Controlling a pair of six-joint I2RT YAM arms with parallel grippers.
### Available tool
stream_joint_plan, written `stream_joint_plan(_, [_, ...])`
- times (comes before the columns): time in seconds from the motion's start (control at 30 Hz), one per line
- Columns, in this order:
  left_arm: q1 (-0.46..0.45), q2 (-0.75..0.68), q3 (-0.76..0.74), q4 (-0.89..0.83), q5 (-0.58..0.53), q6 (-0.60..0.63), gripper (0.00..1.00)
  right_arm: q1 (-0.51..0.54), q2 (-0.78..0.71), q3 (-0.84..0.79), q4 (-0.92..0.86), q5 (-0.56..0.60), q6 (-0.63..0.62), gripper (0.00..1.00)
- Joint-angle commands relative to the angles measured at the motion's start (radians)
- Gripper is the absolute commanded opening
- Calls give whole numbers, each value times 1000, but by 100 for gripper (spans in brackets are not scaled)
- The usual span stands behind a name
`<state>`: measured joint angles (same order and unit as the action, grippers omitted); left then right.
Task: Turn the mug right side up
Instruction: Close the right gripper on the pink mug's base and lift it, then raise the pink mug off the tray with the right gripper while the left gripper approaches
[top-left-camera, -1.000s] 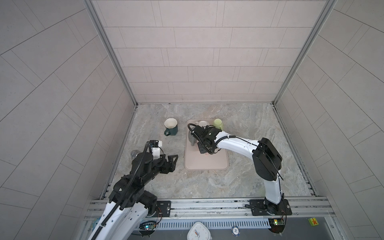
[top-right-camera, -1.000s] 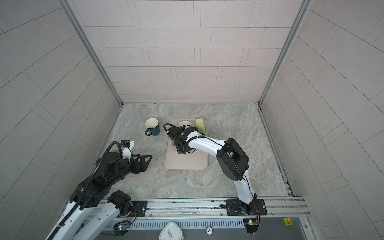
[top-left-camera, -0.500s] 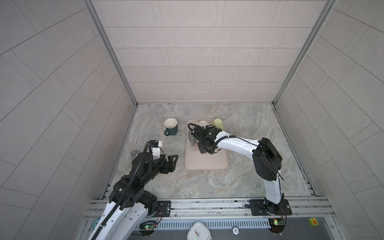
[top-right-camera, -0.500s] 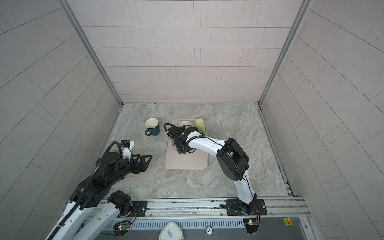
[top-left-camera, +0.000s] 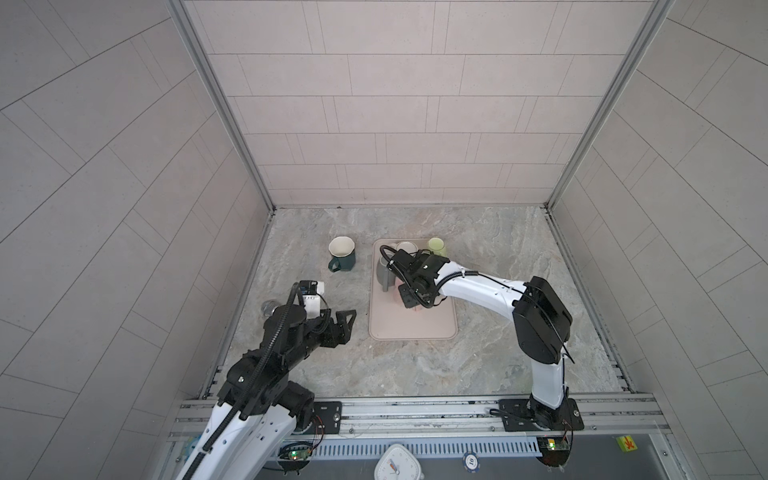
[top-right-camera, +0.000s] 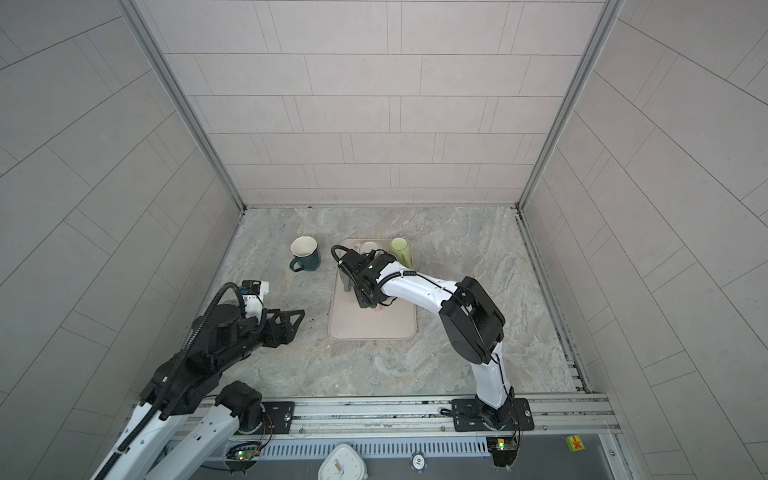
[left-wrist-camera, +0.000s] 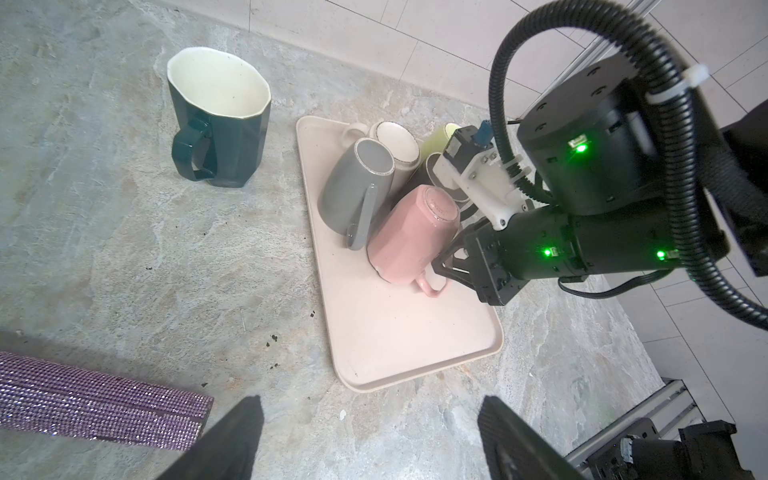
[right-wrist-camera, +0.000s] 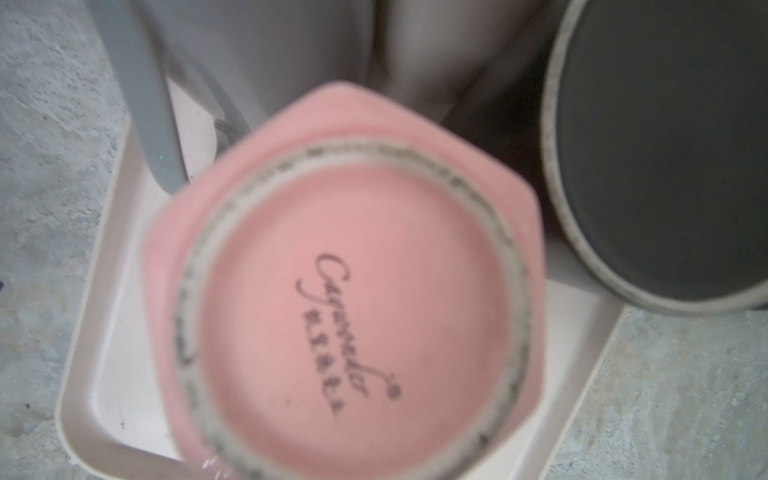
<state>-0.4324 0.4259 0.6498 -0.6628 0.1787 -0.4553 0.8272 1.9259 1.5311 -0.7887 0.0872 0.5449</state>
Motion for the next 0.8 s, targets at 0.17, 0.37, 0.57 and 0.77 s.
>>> stream_joint_plan(0.17, [0,2,-10,14,3,1,87,-5,-149,-62,68,-33,-28,0])
stream_joint_plan(0.37, [-1,2,-10,15,4,0,87,-10,-196,-99,106,-81,-21,0])
stream_joint_plan(0.57, [0,16,-18,29,21,-11,87,-18,-259,-132,126,-100,-17,0])
stream_joint_plan(0.77, [0,36,-52,89,87,-69,87,-39,-333,-170,149,-134,-2,0])
